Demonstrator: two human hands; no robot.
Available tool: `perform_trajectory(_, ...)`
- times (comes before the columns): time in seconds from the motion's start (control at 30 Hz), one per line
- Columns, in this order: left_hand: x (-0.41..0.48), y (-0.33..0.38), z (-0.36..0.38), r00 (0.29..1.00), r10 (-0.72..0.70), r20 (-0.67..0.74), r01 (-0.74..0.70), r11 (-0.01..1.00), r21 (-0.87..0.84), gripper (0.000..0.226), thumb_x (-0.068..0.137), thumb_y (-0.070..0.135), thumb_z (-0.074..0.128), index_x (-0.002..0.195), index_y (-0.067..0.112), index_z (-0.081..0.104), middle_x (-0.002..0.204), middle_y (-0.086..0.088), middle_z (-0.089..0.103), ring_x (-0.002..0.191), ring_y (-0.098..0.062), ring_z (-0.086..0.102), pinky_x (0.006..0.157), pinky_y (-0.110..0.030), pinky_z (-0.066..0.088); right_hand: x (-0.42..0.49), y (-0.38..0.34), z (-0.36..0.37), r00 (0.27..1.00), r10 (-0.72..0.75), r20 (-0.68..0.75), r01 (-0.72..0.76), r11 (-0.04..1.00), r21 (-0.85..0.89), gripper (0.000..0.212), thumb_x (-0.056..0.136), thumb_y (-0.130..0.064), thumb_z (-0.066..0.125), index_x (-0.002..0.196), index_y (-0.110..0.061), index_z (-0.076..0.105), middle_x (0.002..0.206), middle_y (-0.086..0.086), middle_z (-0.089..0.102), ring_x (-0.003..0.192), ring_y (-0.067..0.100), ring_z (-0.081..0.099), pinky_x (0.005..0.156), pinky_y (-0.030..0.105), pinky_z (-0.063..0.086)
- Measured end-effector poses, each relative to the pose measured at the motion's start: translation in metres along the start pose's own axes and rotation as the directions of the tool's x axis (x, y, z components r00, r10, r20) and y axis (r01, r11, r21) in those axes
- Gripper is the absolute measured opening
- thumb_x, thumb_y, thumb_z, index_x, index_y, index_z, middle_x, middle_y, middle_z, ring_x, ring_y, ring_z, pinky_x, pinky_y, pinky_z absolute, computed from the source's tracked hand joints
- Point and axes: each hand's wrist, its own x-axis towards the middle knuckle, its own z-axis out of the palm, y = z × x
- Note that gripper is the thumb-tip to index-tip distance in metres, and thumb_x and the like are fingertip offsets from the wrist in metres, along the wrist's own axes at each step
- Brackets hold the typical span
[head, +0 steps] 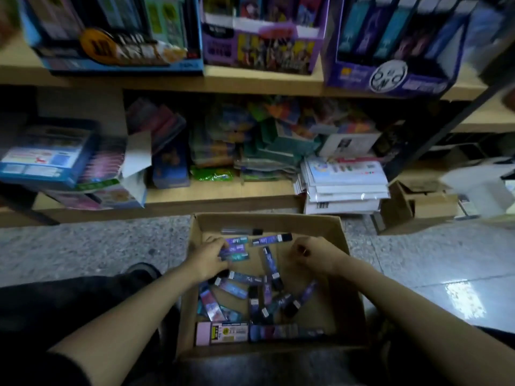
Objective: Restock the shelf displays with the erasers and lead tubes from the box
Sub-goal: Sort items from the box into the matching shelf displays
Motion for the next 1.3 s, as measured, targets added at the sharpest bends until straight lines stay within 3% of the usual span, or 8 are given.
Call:
perform_trajectory(0.13,0.023,-0.018,0.037,0.996,-0.088,-0.017,0.090,0.991,0.095,0.052,0.087,0.027,0.063,0.131,0.008,0.043,0.138,-0.012,0.041,0.126,-0.026,0.042,0.103,-0.034,0.034,0.020,0.030,0.042,0.995,0.101,0.025,-0.103,0.984,0.143,0.034,0.092,-0.022,0.055,0.124,-0.012,0.054,0.124,0.012,0.059,0.113,0.029,0.057,0.096,0.037,0.045)
perform_trajectory(0.37,0.063,-0.048,0.051,0.996,-0.031,-0.082,0.050,0.970,0.239,0.077,0.085,0.038,0.065,0.145,0.009,0.026,0.153,-0.010,0.024,0.140,-0.025,0.022,0.114,-0.034,0.022,0.071,0.050,0.090,0.997,0.037,-0.064,-0.032,0.996,0.079,0.068,0.085,-0.039,0.061,0.142,-0.020,0.030,0.146,0.007,0.033,0.126,0.030,0.037,0.101,0.040,0.036)
perform_trajectory(0.5,0.078,-0.053,0.054,0.999,-0.019,-0.050,0.035,0.937,0.348,0.094,0.075,0.051,0.070,0.145,0.011,0.022,0.146,-0.010,0.028,0.136,-0.026,0.025,0.111,-0.033,0.020,0.103,0.047,0.101,0.998,-0.046,-0.043,0.043,0.998,-0.051,0.091,0.085,-0.051,0.058,0.151,-0.024,0.001,0.160,-0.002,0.000,0.146,0.024,0.000,0.117,0.043,0.008)
perform_trajectory(0.6,0.082,-0.053,0.060,0.998,-0.025,-0.061,0.050,0.893,0.447,0.094,0.074,0.057,0.067,0.145,0.015,0.022,0.137,-0.009,0.033,0.127,-0.027,0.030,0.105,-0.033,0.024,0.115,0.043,0.108,0.996,-0.061,-0.061,0.049,0.982,-0.184,0.099,0.081,-0.055,0.060,0.151,-0.017,0.000,0.159,0.004,0.006,0.146,0.027,0.001,0.117,0.043,0.001)
perform_trajectory(0.7,0.087,-0.054,0.060,0.997,-0.047,-0.062,0.069,0.908,0.414,0.092,0.068,0.055,0.073,0.139,0.015,0.029,0.129,-0.009,0.037,0.122,-0.028,0.032,0.102,-0.033,0.026,0.114,0.039,0.114,0.991,-0.058,-0.118,0.029,0.972,-0.232,0.092,0.080,-0.050,0.063,0.148,-0.014,0.014,0.145,0.011,0.027,0.133,0.031,0.024,0.113,0.041,0.016)
perform_trajectory(0.8,0.092,-0.055,0.057,0.998,-0.044,-0.039,0.056,0.911,0.409,0.088,0.063,0.055,0.076,0.130,0.012,0.037,0.120,-0.009,0.041,0.115,-0.027,0.036,0.098,-0.033,0.029,0.108,0.033,0.123,0.988,-0.013,-0.153,-0.008,0.991,-0.132,0.071,0.082,-0.041,0.063,0.138,-0.014,0.030,0.132,0.010,0.037,0.120,0.028,0.036,0.103,0.037,0.029)
perform_trajectory(1.07,0.087,-0.051,0.068,1.000,0.011,-0.015,-0.003,0.906,0.422,0.073,0.073,0.049,0.072,0.125,0.007,0.044,0.123,-0.010,0.046,0.114,-0.026,0.042,0.098,-0.033,0.035,0.092,0.013,0.140,0.964,0.232,-0.129,-0.214,0.967,0.136,0.047,0.087,-0.030,0.060,0.119,-0.005,0.038,0.123,0.014,0.039,0.113,0.028,0.038,0.095,0.036,0.036)
perform_trajectory(1.3,0.084,-0.046,0.069,0.998,0.025,0.064,-0.045,0.940,0.338,0.052,0.080,0.040,0.069,0.115,0.011,0.046,0.114,-0.007,0.059,0.104,-0.024,0.056,0.083,-0.031,0.042,0.086,0.013,0.147,0.957,0.268,-0.110,-0.227,0.931,0.287,0.034,0.093,-0.015,0.051,0.124,-0.003,0.043,0.125,0.014,0.042,0.113,0.028,0.041,0.098,0.035,0.037)
